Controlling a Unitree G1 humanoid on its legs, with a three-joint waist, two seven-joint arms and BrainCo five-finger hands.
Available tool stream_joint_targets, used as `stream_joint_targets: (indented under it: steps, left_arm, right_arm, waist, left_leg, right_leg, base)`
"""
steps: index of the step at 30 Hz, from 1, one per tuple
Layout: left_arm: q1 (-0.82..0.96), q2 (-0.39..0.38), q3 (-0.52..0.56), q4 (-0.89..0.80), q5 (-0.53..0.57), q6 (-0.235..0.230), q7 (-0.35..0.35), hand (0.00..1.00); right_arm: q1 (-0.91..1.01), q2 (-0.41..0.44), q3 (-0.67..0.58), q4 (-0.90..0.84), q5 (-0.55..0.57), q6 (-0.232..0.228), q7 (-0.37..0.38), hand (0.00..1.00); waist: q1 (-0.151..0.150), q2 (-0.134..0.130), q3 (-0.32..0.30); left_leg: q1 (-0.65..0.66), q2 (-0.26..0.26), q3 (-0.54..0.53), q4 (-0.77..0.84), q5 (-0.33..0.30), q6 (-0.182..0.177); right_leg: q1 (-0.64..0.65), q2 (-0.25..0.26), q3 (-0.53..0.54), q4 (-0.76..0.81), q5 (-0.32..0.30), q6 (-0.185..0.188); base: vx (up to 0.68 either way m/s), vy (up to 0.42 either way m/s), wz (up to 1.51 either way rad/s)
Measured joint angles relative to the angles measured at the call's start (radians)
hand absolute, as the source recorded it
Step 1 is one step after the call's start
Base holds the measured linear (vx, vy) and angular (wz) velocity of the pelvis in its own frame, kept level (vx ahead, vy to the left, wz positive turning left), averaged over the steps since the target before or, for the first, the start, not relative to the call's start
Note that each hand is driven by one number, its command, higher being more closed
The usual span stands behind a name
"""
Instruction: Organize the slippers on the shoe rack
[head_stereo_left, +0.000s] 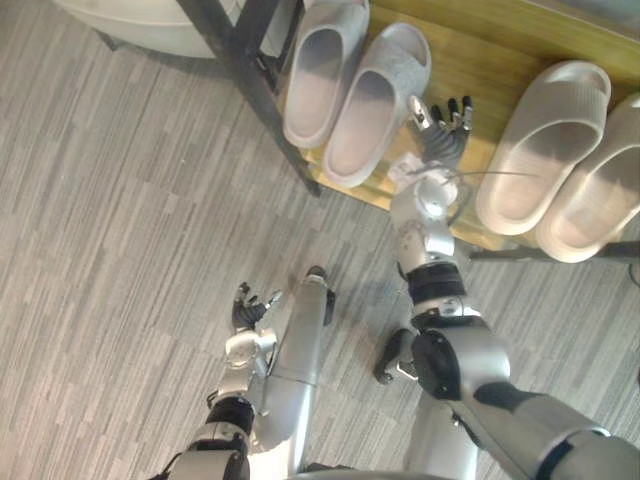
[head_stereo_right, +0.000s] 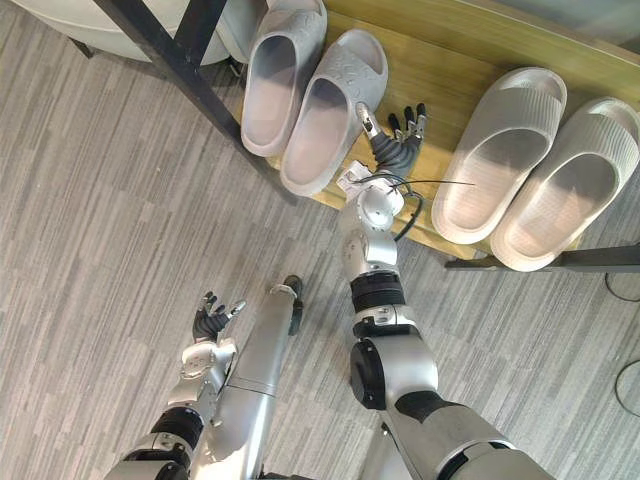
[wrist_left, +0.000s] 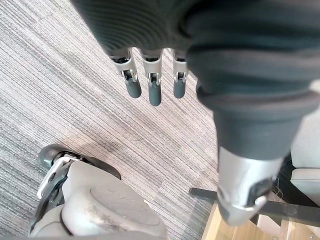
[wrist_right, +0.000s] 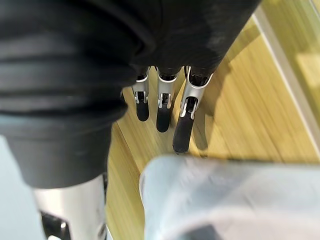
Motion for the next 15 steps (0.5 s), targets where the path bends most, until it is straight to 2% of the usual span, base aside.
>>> stream_joint_targets:
  steps: [5,8,9,15]
  left_arm:
    - [0.003,0.001,0.038,0.01,-0.016,-0.001,-0.006,0.0]
    - [0.003,0.023,0.04,0.014,-0.016,-0.002,-0.006,0.0]
    - [0.003,0.032,0.044,0.014,-0.016,-0.002,-0.006,0.0]
    - [0.021,0.042,0.065,0.008,-0.014,0.0,-0.007,0.0]
  right_arm:
    - [0.011,-0.039,0.001,-0.001,-0.033,0.013,-0.025,0.0]
    - [0.021,-0.052,0.019,-0.015,-0.079,0.024,-0.041,0.0]
    - [0.045,-0.052,0.045,-0.067,-0.115,0.034,-0.053,0.0]
    - [0.197,-0.046,0.19,-0.281,-0.25,0.043,-0.048,0.0]
  waist:
    - [-0.014,-0.011,0.007]
    - [-0.026,-0.034,0.022]
    - [-0.032,-0.044,0.035]
    - [-0.049,-0.057,0.052]
  left_leg:
    - [0.006,0.012,0.005,0.0,0.0,0.0]
    - [0.012,0.017,0.013,0.0,0.0,0.001]
    - [0.018,0.018,0.016,0.0,0.0,0.001]
    - [0.08,0.03,0.038,-0.013,-0.007,0.014]
  right_leg:
    - [0.002,0.007,0.004,-0.007,0.01,0.006]
    - [0.002,0.009,0.011,-0.008,0.012,0.007]
    - [0.006,0.009,0.015,-0.008,0.013,0.007]
    - [0.064,0.01,0.024,-0.028,0.016,0.013]
  base:
    - [-0.02,0.007,-0.08]
    - [-0.02,0.007,-0.07]
    - [0.0,0.0,0.0]
    - [0.0,0.003,-0.04]
